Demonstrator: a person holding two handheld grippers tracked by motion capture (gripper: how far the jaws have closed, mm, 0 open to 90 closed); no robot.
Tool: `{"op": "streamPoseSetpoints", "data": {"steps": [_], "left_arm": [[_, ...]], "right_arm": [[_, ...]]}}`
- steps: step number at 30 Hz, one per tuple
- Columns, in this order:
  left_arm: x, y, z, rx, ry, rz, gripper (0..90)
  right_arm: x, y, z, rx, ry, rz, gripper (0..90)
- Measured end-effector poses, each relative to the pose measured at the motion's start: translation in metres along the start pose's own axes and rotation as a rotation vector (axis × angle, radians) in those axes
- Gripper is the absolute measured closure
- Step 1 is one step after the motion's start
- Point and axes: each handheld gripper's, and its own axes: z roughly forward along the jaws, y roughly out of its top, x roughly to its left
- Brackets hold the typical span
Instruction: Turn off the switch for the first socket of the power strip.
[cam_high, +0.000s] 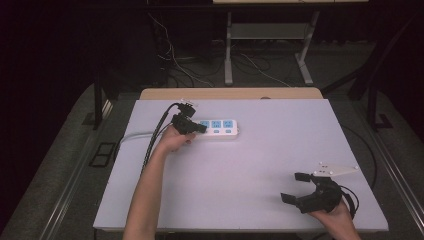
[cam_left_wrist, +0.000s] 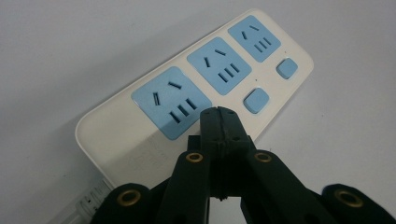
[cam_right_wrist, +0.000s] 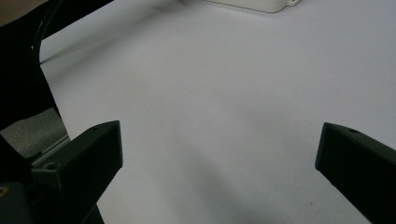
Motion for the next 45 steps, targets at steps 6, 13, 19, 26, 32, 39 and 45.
{"op": "streamPoseSetpoints", "data": {"steps": [6,13,19,26,32,39,45], "left_arm": [[-0.003,0.0,0.0,-0.001,0.021,0.008,89.7],[-0.005,0.002,-0.004,-0.024,0.024,0.015,89.6],[-0.008,0.003,-0.01,-0.019,0.035,0.043,89.6],[-0.015,0.006,-0.022,-0.042,0.054,0.064,89.6],[-0.02,0.008,-0.038,-0.061,0.063,0.069,89.4],[-0.028,0.007,-0.056,-0.095,0.067,0.072,89.1],[-0.032,0.004,-0.067,-0.098,0.064,0.064,71.1]], "right_arm": [[0.0,0.0,0.0,-0.001,-0.001,0.002,0.6],[-0.001,0.0,-0.003,-0.012,-0.002,0.008,0.5],[-0.003,0.0,-0.002,-0.016,-0.004,0.013,0.5],[-0.003,0.0,-0.003,-0.018,-0.009,0.018,0.5],[-0.004,0.0,-0.004,-0.024,-0.011,0.019,0.6],[-0.003,0.0,-0.005,-0.024,-0.015,0.019,0.5],[-0.005,-0.001,-0.007,-0.03,-0.023,0.027,0.5]]}}
